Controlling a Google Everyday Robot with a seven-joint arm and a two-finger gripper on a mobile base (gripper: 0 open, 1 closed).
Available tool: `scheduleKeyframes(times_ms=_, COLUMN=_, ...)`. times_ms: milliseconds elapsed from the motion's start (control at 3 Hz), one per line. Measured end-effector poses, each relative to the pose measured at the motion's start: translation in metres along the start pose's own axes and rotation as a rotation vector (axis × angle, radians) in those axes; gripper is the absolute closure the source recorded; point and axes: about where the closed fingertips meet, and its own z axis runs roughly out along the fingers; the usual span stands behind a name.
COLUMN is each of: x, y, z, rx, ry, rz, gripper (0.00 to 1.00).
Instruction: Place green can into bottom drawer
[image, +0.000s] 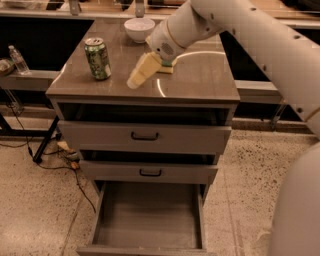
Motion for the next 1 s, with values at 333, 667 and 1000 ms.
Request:
scheduleKeyframes(times_ms=333, x=-0.021, y=-0.009, z=0.037, rx=-0.016, ry=-0.079, rz=0.036, gripper=0.00)
scheduleKeyframes(times_ms=667, x=-0.046, y=-0.019, z=0.073, rx=-0.020, ry=-0.169, rz=0.047, gripper=0.00)
scheduleKeyframes(times_ms=1000, x=-0.062, y=-0.030, z=0.104, rx=-0.007, ry=-0.235, rz=0.039, gripper=0.00)
